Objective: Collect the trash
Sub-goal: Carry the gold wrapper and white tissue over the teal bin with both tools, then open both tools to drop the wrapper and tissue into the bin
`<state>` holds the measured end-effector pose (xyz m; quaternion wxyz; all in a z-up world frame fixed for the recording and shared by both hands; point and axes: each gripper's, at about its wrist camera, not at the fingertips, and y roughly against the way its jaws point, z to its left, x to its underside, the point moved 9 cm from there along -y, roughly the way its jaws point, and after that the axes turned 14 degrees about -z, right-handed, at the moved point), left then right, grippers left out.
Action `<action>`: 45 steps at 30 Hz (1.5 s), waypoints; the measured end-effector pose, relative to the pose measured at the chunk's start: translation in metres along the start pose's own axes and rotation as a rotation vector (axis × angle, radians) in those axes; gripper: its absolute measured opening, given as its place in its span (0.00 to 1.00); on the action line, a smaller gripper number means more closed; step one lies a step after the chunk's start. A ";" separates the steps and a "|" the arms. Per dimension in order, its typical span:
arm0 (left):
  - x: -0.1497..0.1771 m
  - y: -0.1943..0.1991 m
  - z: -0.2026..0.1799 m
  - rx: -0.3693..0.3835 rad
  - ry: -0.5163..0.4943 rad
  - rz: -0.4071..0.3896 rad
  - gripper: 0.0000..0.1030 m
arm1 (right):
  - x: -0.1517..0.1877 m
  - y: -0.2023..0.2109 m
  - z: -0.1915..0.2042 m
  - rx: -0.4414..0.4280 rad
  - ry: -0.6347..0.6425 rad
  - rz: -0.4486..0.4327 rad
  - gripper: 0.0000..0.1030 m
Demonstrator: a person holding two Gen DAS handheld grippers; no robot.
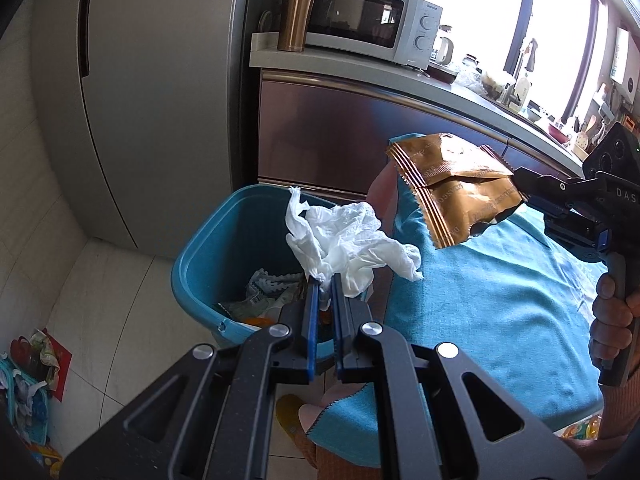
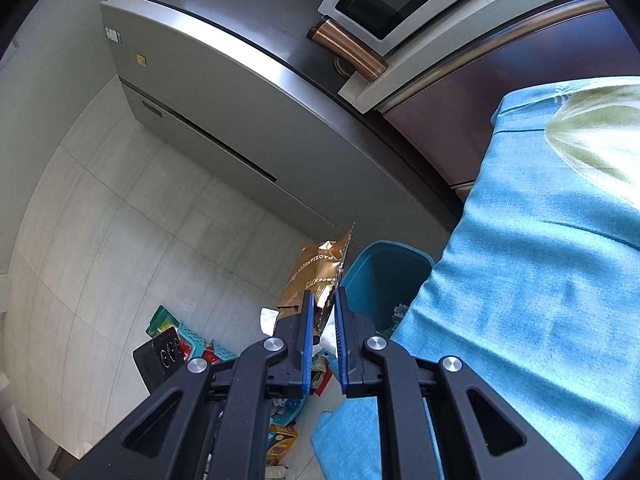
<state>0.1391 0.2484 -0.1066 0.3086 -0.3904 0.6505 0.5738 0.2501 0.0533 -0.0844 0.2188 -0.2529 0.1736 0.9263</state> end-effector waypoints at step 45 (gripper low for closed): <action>0.032 -0.056 0.044 -0.101 0.086 0.099 0.06 | 0.035 -0.069 -0.015 0.144 -0.002 0.090 0.09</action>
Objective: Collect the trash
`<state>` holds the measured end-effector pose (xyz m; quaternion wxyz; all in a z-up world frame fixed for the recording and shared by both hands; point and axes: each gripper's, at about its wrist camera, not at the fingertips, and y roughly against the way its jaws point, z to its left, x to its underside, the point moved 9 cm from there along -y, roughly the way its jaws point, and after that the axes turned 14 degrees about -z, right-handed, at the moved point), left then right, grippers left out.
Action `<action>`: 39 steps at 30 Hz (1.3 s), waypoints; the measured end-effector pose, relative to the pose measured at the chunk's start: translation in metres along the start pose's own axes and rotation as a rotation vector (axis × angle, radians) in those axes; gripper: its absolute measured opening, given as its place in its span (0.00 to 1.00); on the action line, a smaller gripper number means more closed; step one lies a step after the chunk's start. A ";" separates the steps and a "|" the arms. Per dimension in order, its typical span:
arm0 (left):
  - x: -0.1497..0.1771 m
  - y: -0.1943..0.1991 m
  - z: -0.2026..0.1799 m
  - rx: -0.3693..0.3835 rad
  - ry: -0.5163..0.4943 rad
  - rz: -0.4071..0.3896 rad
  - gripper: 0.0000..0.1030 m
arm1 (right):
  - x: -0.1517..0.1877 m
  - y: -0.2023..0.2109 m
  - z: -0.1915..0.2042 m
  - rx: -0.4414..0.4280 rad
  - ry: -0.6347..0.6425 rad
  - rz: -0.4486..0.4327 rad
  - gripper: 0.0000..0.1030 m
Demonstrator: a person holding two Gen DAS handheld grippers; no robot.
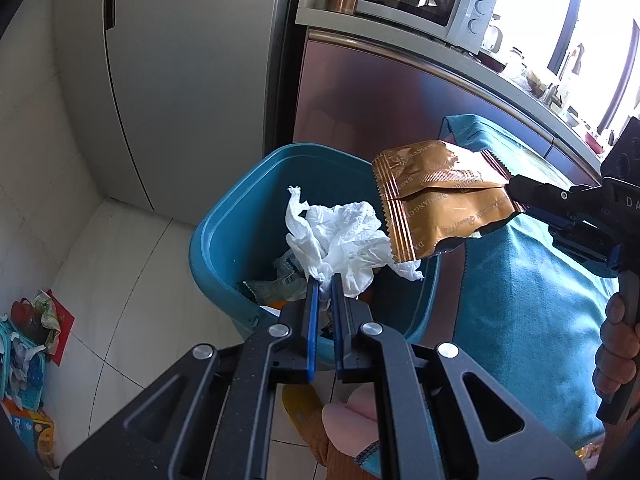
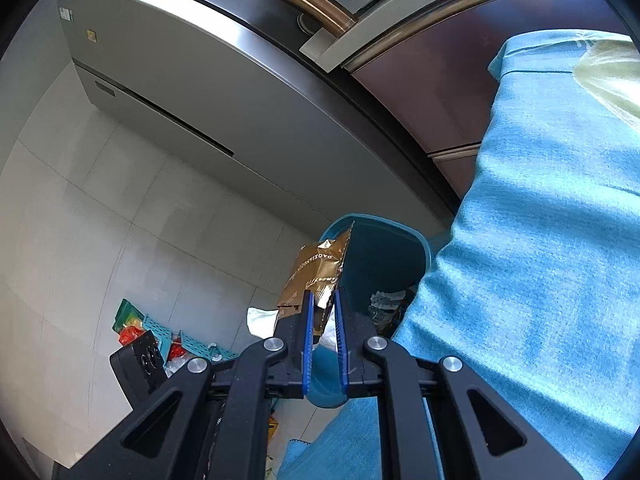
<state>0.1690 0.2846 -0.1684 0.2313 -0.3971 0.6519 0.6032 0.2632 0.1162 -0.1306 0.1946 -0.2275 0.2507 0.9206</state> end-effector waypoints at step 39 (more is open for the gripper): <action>-0.016 0.057 -0.020 0.020 -0.001 -0.245 0.95 | 0.005 0.062 0.014 0.116 0.330 -0.122 0.78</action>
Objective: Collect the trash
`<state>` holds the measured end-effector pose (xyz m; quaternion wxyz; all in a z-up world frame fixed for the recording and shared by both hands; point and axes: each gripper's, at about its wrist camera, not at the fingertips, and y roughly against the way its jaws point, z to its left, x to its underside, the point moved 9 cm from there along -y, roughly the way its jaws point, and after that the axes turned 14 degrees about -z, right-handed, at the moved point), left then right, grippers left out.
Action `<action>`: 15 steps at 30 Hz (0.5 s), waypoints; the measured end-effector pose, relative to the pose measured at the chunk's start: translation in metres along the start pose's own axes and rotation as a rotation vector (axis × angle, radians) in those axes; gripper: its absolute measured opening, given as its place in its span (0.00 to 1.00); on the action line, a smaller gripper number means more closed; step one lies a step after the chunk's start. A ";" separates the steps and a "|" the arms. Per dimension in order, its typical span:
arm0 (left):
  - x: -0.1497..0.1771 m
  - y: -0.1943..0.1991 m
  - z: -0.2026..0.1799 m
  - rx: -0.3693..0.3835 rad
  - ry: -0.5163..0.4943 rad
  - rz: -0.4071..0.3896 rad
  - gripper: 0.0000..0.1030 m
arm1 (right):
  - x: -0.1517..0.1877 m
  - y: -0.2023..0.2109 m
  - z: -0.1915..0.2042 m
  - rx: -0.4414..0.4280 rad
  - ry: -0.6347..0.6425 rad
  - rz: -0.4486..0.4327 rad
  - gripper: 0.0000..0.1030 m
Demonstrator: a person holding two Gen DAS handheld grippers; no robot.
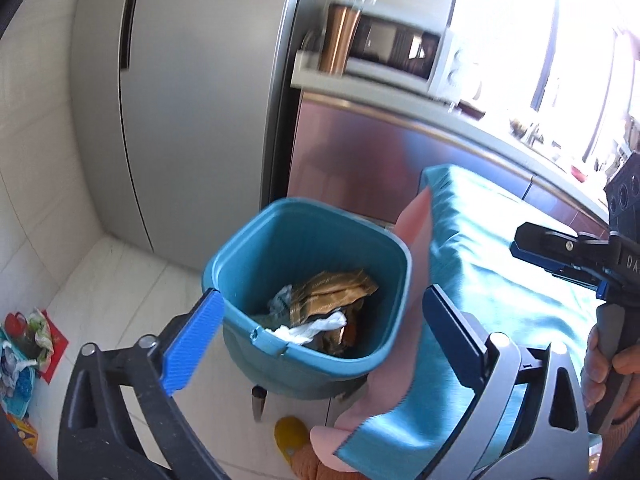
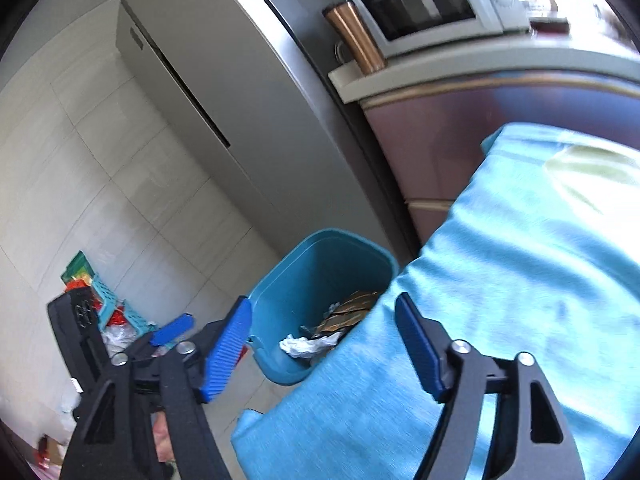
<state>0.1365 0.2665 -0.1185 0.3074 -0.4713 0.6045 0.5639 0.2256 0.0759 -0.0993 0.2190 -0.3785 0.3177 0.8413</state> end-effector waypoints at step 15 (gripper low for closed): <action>-0.032 0.066 -0.080 -0.010 -0.090 -0.252 0.95 | -0.011 0.130 -0.016 0.353 0.319 -0.361 0.93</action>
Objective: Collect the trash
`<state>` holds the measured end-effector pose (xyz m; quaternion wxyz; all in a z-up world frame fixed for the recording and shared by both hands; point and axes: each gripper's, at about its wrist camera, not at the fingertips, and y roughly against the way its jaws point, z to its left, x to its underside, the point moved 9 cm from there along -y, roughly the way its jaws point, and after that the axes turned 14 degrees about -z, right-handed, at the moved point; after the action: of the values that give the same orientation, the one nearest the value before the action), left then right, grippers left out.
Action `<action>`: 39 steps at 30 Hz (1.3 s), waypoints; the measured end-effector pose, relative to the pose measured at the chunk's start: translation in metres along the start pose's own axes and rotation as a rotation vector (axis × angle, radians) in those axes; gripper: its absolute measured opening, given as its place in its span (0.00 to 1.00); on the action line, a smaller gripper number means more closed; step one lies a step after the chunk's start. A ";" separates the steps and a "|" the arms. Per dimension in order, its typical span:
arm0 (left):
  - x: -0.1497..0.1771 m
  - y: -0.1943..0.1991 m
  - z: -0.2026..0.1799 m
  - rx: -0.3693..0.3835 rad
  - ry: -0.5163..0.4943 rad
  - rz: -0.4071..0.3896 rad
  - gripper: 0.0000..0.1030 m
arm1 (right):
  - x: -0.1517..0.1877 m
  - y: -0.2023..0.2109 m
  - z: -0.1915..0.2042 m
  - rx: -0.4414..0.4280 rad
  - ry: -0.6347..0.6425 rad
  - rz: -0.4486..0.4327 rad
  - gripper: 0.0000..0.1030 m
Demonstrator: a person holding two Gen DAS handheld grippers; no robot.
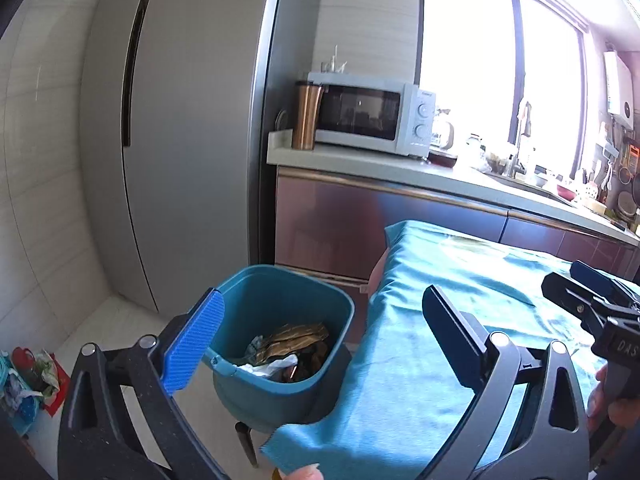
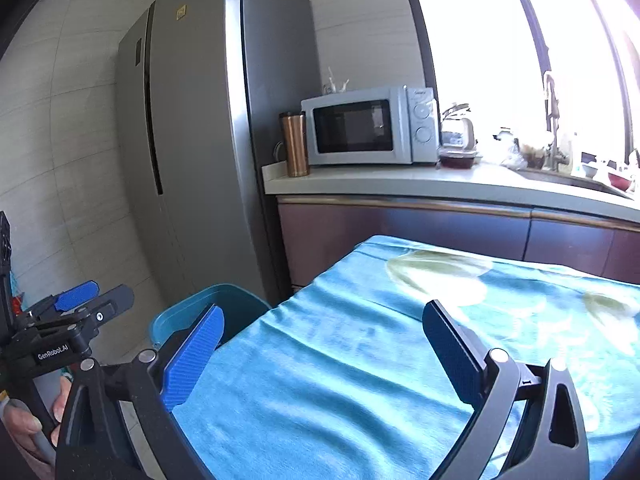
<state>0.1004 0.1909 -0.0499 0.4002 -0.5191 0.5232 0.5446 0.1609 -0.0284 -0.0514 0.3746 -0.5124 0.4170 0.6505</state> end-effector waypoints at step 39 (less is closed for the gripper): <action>-0.020 0.057 -0.090 0.067 -0.085 -0.193 0.95 | -0.021 0.103 -0.060 0.218 0.037 -0.189 0.93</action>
<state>0.0606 0.0966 -0.0137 0.4899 -0.5296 0.4714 0.5073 0.0917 -0.1238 -0.0223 0.4800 -0.5176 0.4420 0.5535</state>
